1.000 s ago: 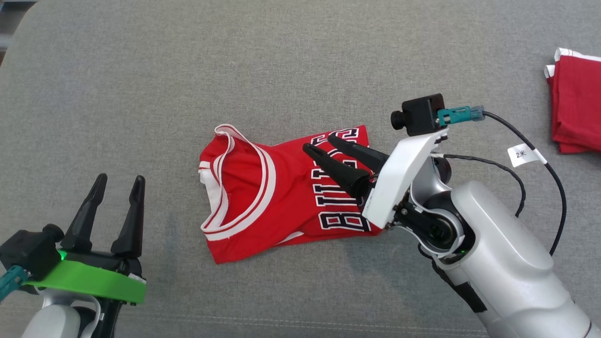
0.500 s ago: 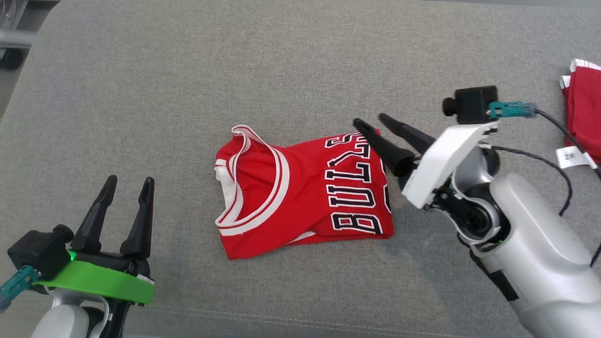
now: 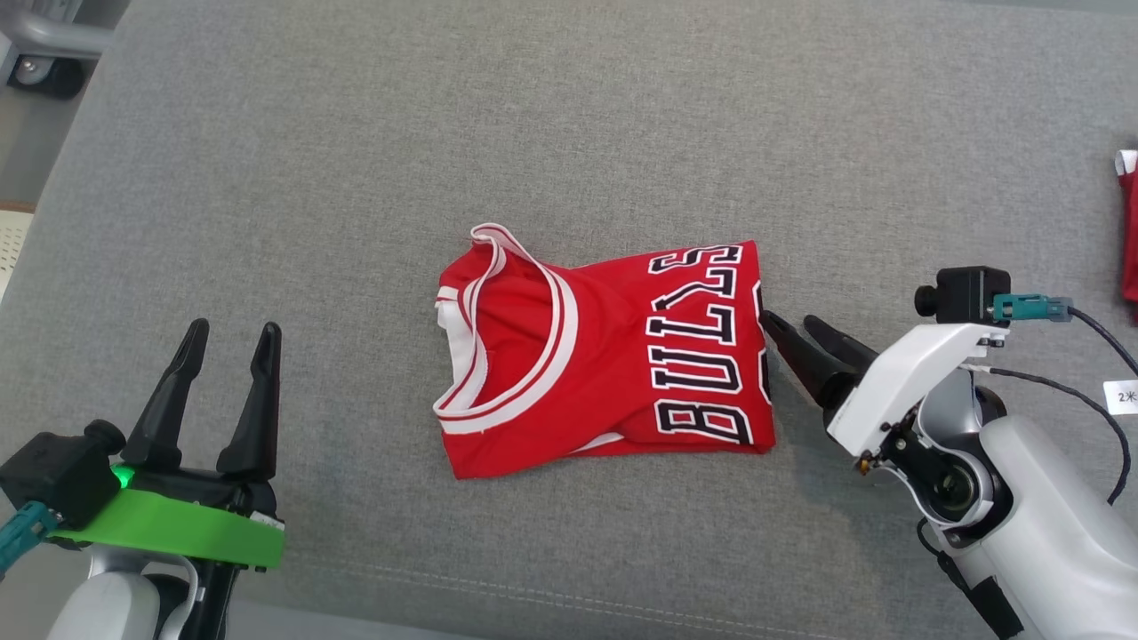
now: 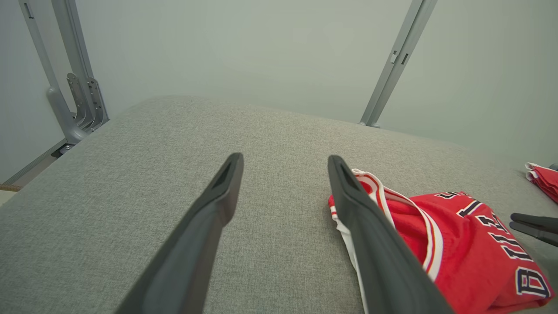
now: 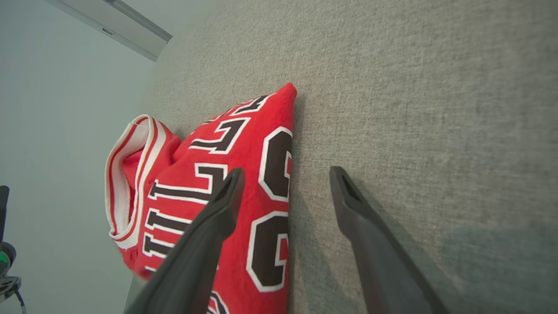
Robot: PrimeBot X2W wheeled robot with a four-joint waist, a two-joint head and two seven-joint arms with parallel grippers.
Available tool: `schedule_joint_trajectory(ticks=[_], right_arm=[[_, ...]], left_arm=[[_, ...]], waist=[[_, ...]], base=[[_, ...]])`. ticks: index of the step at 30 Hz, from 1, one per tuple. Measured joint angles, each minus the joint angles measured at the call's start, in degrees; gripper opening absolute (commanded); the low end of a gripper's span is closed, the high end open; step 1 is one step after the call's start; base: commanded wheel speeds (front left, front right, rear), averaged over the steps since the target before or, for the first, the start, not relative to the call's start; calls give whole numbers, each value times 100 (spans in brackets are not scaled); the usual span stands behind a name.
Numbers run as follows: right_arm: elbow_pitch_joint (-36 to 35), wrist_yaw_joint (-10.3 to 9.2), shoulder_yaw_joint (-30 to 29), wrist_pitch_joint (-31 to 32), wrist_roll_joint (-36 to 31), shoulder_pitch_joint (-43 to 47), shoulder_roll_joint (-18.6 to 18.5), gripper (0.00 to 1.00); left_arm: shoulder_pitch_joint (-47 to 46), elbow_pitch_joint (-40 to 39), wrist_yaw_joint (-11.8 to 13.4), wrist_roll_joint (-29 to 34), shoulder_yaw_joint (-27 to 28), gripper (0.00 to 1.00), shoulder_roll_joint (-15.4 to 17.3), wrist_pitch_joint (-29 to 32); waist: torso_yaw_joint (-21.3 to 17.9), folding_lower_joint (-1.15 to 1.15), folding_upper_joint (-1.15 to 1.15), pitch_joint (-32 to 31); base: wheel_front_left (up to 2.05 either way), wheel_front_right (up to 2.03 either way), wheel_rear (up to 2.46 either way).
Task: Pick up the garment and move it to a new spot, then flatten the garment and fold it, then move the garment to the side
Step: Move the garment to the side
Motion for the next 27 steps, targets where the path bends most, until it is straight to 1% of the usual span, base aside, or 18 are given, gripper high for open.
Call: schedule_joint_trajectory(ticks=[1,8,9,10,11,12,14,15,18,21,24,27], right_arm=[[32,47,-1,0,34,4,25,100],[249,162,-26,-52,214,-6,193,100],[289,202,-24,-52,231,-18,210,100],[330,210,-34,-55,250,-44,240,52],[363,236,-49,-57,281,-83,282,19],[402,267,-75,-57,346,-134,338,0],[488,348,-88,-49,477,-217,433,0],[512,353,-86,-35,514,-250,458,0],[523,488,-45,85,544,-363,414,0],[447,566,8,213,535,-586,250,0],[255,650,141,427,382,-844,26,0],[-9,679,232,664,334,-1079,-125,0]], left_arm=[[0,-2,0,1,9,100,-1,0],[-13,7,-44,78,3,100,-58,0],[-14,15,-44,82,3,100,-81,0],[-14,23,-44,82,3,100,-109,0],[-14,29,-45,82,3,100,-131,0],[-15,37,-48,83,0,100,-148,0],[-16,75,-48,83,0,100,-172,0],[-17,93,-49,83,1,100,-186,0],[-20,152,-51,83,9,100,-246,0],[-20,189,-68,83,37,100,-339,0],[-16,207,-68,83,119,100,-354,0],[2,212,-68,85,210,100,-360,0]], waist=[[14,0,0,22],[158,0,0,114],[182,0,0,118],[204,0,0,119],[225,0,0,117],[246,0,0,113],[276,0,0,87],[288,0,0,66],[318,0,0,-4],[335,0,0,-96],[328,0,0,-199],[287,0,0,-298]], base=[[0,0,0],[0,0,0],[0,0,0],[0,0,0],[0,0,0],[0,0,0],[0,0,0],[0,0,0],[0,0,0],[0,0,0],[0,0,0],[0,0,0]])
